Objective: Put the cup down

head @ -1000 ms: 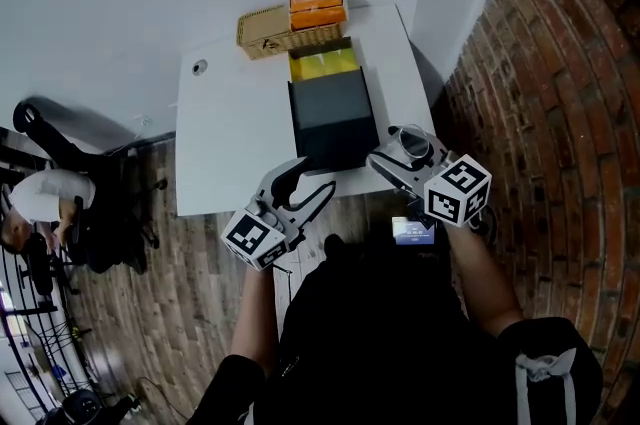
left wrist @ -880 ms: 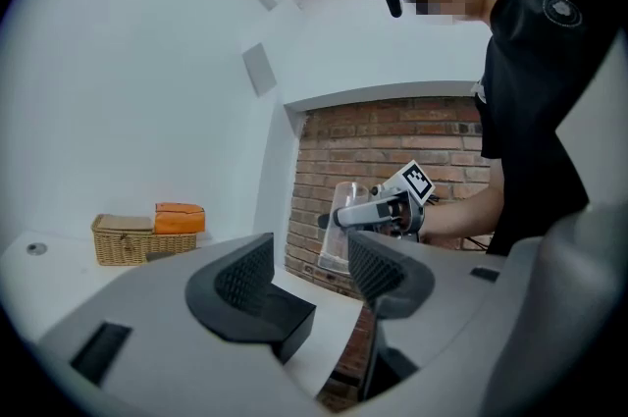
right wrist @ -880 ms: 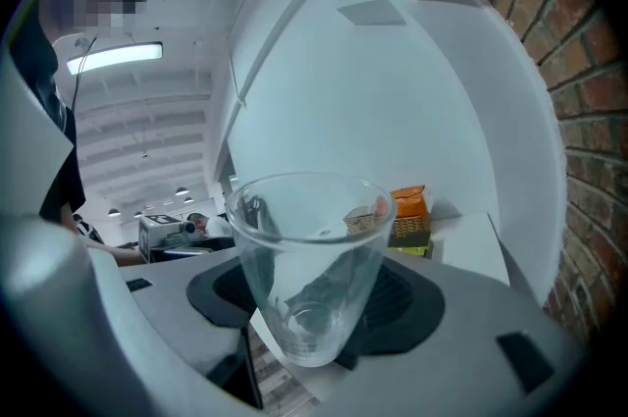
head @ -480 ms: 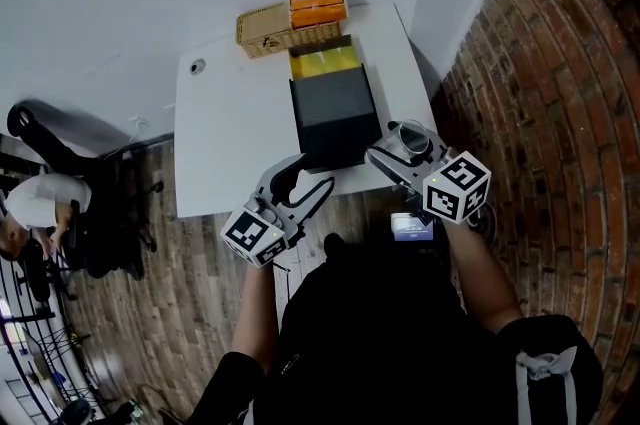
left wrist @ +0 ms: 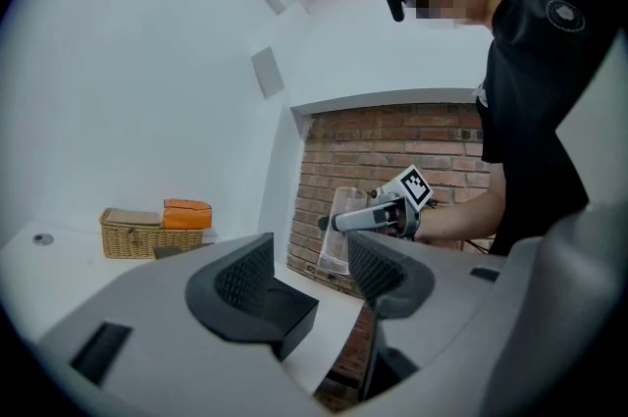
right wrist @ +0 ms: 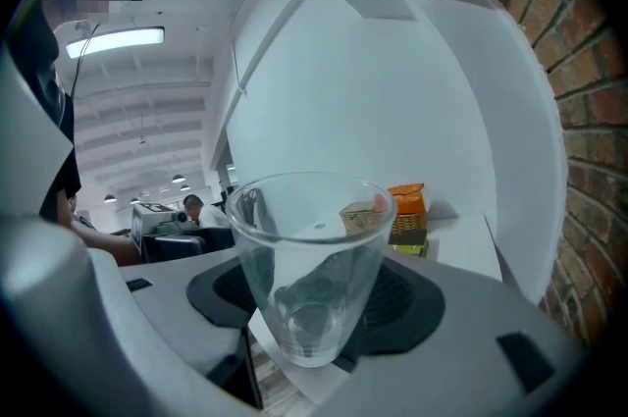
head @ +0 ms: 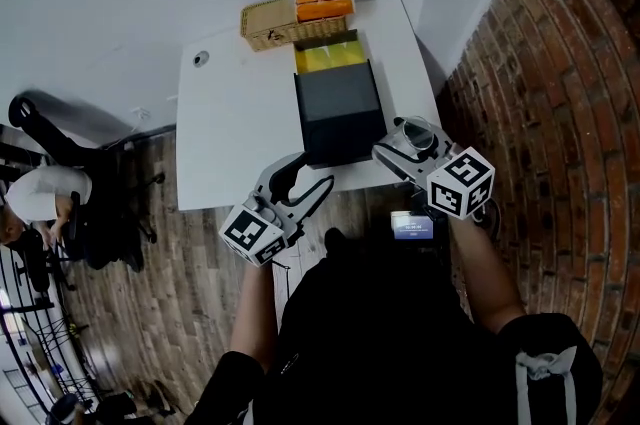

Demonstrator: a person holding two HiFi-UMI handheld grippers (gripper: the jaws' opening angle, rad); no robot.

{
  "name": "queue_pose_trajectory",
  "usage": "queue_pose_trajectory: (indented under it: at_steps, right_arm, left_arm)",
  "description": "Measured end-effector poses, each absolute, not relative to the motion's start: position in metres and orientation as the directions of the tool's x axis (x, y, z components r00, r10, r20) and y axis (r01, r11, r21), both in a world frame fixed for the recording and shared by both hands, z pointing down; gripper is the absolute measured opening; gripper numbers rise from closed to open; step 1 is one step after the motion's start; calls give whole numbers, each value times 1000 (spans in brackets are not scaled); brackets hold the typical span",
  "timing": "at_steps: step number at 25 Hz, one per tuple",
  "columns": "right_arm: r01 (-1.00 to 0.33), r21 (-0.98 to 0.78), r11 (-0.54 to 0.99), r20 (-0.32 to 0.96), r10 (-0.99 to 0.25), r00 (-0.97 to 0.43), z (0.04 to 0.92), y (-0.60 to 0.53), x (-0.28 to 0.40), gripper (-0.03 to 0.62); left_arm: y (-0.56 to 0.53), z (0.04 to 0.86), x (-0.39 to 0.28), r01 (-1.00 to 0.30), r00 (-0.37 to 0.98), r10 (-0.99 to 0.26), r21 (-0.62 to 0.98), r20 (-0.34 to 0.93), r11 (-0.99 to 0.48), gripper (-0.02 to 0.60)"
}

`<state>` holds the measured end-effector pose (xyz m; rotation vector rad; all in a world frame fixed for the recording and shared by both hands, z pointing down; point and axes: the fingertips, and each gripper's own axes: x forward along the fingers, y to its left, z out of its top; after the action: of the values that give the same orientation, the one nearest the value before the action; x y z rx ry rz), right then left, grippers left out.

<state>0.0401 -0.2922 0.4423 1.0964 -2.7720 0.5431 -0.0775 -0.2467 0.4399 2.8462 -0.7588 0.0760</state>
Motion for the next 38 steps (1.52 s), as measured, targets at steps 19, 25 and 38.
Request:
queue_pose_trajectory:
  at_steps: [19,25,38]
  right_arm:
    - [-572,6,820,425,-520,-741,502,-357,3,282]
    - [-528,7,849,465,-471,-750,531,-356,-14,284]
    - [-515,29,857,451,-471,-758,541,-359,-25,284]
  left_arm:
    - [-229,458,-104,-604,797,-576,229,184,-763,230]
    - [-227,458,-106,-619,785,-597,233,164,-750,230]
    - [-231,455,-111,-651,759,-630,229,166,-724,230]
